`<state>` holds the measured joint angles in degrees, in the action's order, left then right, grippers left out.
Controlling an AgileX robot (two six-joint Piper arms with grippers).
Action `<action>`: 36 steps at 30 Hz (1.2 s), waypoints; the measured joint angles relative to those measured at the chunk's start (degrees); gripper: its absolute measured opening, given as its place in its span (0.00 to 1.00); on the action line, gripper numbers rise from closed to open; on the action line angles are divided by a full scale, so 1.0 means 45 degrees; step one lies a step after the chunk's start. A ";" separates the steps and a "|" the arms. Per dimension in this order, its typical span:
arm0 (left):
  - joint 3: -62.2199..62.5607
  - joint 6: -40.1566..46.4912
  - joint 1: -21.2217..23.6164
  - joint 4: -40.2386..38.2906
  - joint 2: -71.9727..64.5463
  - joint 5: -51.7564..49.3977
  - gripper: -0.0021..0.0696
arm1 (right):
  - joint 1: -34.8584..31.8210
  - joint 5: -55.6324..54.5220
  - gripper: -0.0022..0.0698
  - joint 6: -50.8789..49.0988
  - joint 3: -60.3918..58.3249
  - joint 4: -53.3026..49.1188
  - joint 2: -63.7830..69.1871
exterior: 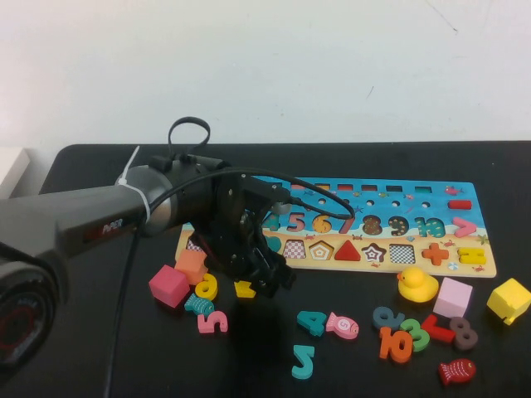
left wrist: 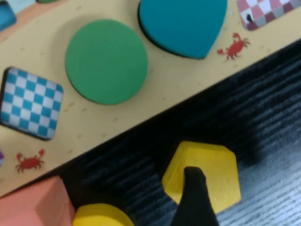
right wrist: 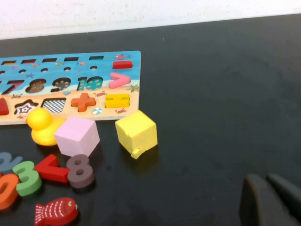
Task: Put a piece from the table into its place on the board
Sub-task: Pick up the "Pentagon"
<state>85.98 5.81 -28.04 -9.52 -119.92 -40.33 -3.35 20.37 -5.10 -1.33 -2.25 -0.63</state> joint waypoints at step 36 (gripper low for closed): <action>0.0498 0.0283 0.0320 0.0344 -0.0800 -0.0676 0.58 | 0.0000 0.0000 0.06 0.0000 0.0000 0.0000 0.0000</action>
<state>88.22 7.09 -26.60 -7.97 -123.52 -43.37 -3.35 20.37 -5.10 -1.33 -2.25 -0.63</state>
